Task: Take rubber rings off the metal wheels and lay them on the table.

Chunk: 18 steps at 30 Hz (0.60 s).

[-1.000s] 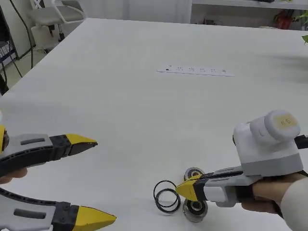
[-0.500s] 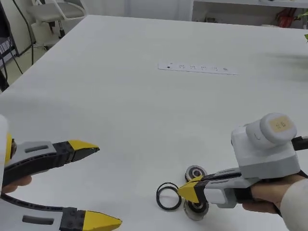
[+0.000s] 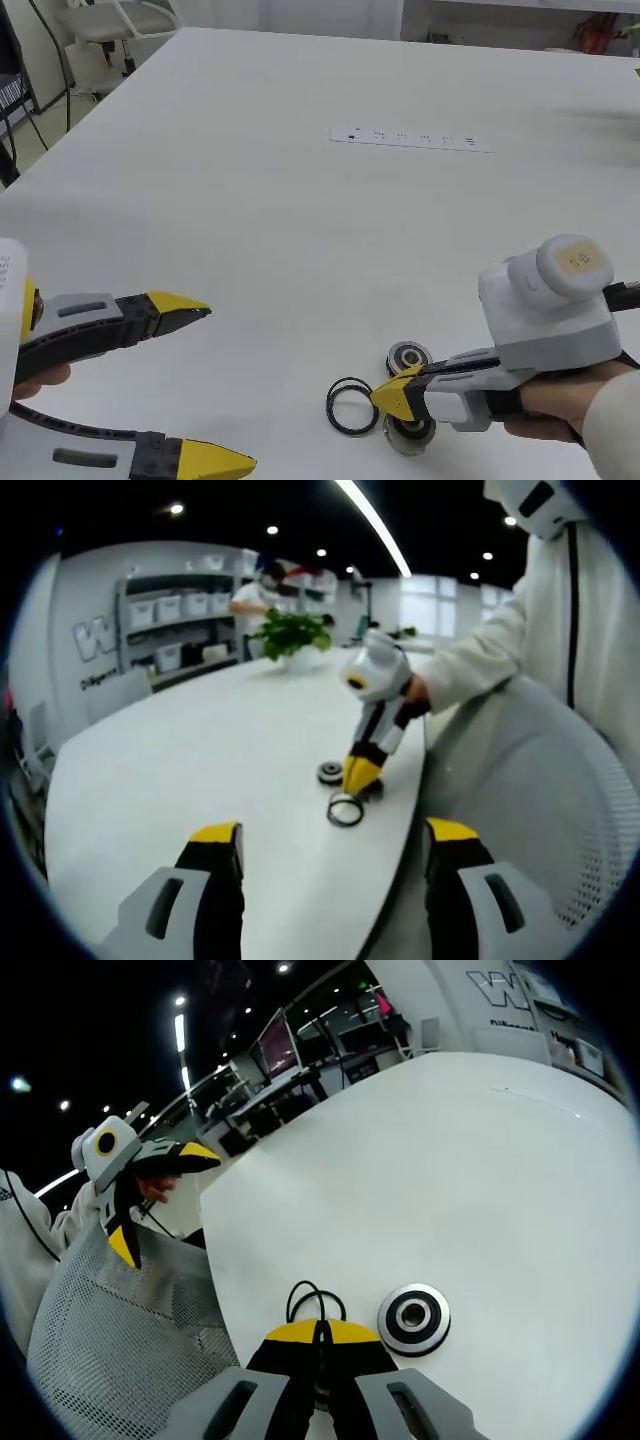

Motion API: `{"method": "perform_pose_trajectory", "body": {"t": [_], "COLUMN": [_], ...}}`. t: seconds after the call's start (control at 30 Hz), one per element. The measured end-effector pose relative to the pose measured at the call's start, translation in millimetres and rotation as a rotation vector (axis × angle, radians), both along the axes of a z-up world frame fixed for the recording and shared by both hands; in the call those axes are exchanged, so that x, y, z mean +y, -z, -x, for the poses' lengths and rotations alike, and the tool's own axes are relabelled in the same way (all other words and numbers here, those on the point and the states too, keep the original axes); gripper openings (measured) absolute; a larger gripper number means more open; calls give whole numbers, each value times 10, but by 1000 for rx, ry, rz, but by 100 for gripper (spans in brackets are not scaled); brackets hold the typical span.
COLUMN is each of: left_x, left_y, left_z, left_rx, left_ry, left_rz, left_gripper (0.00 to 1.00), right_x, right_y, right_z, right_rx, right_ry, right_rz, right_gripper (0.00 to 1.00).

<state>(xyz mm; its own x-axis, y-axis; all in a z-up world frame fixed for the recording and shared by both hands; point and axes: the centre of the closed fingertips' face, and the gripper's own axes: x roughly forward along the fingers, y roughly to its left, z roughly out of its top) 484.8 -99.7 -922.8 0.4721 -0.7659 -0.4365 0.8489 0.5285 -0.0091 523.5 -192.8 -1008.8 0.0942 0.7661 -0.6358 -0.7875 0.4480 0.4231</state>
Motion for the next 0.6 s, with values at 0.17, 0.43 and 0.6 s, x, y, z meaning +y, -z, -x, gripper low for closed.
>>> {"method": "perform_pose_trajectory", "body": {"t": [0.17, 0.43, 0.6], "left_x": [0, -5, -5], "left_y": [11, 13, 10], "left_z": [5, 9, 9], "left_rx": [5, 6, 5], "left_ry": [2, 4, 3], "left_rz": [-2, -3, -2], "left_gripper": [73, 73, 73], "right_x": [20, 24, 14], "right_y": [5, 25, 28], "right_z": [13, 28, 27], "right_rx": [-29, -102, -127], "right_ry": [-26, -81, -102], "right_rz": [16, 64, 84], "right_gripper": [0, 1, 2]}}
